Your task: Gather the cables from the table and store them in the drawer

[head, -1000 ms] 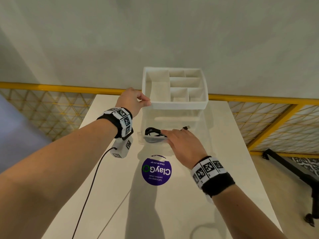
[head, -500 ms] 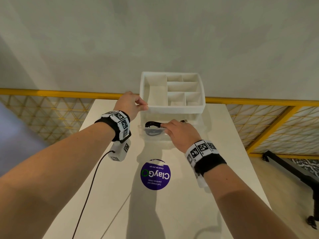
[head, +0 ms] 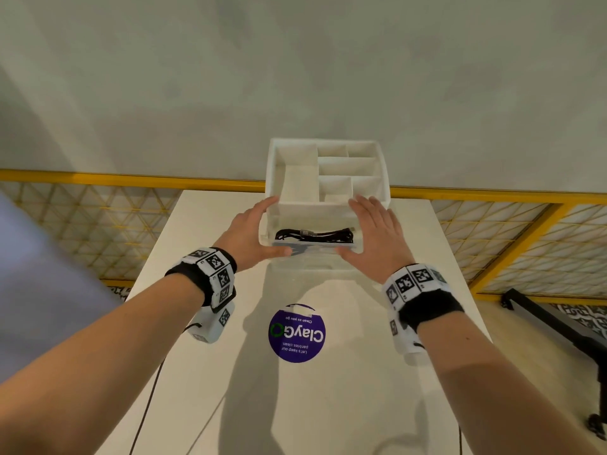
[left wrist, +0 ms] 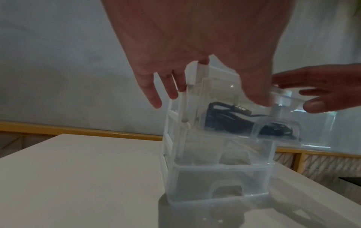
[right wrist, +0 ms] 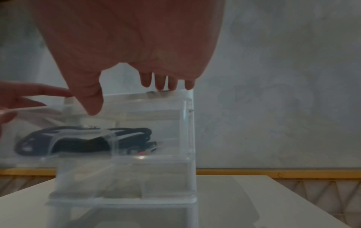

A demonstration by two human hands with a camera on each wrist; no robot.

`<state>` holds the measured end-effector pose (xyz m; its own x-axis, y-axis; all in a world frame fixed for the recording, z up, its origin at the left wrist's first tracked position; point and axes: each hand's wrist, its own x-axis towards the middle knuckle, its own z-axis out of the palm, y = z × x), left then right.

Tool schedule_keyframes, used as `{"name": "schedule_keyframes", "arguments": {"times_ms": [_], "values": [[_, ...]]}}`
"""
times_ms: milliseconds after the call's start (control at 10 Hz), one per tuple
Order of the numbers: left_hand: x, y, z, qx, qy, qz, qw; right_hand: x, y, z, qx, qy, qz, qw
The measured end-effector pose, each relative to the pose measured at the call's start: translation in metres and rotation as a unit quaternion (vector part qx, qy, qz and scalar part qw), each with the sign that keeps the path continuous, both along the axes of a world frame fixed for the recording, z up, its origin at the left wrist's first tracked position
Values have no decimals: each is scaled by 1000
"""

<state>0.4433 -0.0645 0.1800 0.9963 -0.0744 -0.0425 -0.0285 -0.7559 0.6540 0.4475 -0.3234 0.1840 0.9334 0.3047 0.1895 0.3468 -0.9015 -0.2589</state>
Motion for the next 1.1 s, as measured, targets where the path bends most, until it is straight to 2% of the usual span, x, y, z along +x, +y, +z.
{"name": "schedule_keyframes", "arguments": {"times_ms": [100, 200, 300, 400, 600, 700, 900, 1100], "values": [[4, 0, 1, -12, -20, 16, 1000, 5, -3, 0, 0, 5, 6, 1000], [8, -2, 1, -23, -24, 43, 999, 12, 0, 1, 76, 1, -11, 997], [13, -7, -2, -3, -54, 72, 996, 20, 7, 0, 92, -41, -50, 994], [20, -12, -6, 15, -80, 97, 992, 29, 15, -3, 80, -83, -83, 990], [23, -17, -6, 89, -127, 120, 981, 39, 30, -4, 49, -110, -140, 983], [22, -22, -2, 100, -125, 131, 978, 37, 33, -5, 46, -108, -147, 982], [17, -29, 10, 110, -88, 132, 981, 26, 34, -2, 72, -61, -128, 987], [8, -25, 24, 81, 5, 95, 992, 6, 17, 19, 99, 68, -48, 992]]}}
